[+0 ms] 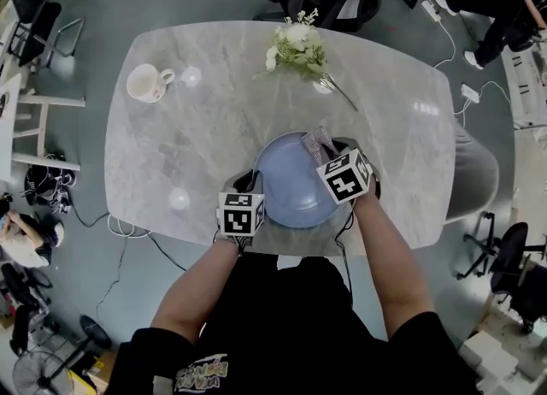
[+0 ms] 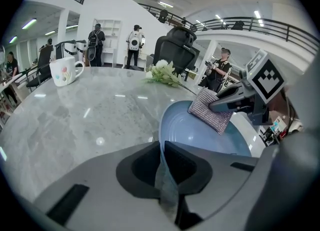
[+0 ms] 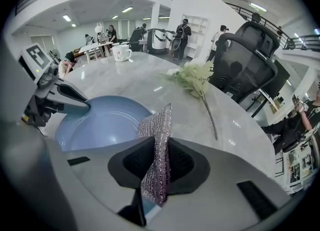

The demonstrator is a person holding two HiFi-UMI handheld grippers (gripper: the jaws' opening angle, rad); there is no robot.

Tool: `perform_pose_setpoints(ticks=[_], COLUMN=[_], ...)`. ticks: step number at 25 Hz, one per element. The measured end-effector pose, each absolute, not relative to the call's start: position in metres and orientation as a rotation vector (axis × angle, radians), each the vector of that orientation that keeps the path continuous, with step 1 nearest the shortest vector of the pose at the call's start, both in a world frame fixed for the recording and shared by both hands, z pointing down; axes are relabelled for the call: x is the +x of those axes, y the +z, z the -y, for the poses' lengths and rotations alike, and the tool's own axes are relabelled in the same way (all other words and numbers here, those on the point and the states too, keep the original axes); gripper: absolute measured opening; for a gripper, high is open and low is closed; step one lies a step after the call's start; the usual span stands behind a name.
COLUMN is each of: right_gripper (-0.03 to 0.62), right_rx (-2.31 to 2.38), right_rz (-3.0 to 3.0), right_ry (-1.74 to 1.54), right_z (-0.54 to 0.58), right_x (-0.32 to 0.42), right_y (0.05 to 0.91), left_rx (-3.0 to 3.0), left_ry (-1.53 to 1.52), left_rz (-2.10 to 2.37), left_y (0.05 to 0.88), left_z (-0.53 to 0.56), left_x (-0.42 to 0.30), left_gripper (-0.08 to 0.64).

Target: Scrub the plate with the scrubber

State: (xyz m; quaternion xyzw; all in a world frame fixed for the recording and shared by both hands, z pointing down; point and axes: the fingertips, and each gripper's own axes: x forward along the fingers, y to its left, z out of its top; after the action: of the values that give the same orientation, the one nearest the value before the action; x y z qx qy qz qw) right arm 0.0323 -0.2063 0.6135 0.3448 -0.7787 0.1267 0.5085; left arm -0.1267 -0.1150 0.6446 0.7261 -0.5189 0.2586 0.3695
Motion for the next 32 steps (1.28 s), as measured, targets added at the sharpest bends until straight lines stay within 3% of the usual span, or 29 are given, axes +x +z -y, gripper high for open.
perform_pose_setpoints(ticks=[19,32], right_gripper=[0.077,0.077], right_rx=[0.930,0.921], right_rz=[1.858,1.920], right_ry=[0.378,0.441], right_z=[0.159,0.102], right_x=[0.089,0.077], right_y=[0.604,0.602], left_rx=[1.819,1.810], left_ry=[0.618,0.606], left_rz=[1.396,1.414], left_y=[0.643,0.643], left_z=[0.112,0.113], left_x=[-0.126,-0.124], left_gripper=[0.034,0.032])
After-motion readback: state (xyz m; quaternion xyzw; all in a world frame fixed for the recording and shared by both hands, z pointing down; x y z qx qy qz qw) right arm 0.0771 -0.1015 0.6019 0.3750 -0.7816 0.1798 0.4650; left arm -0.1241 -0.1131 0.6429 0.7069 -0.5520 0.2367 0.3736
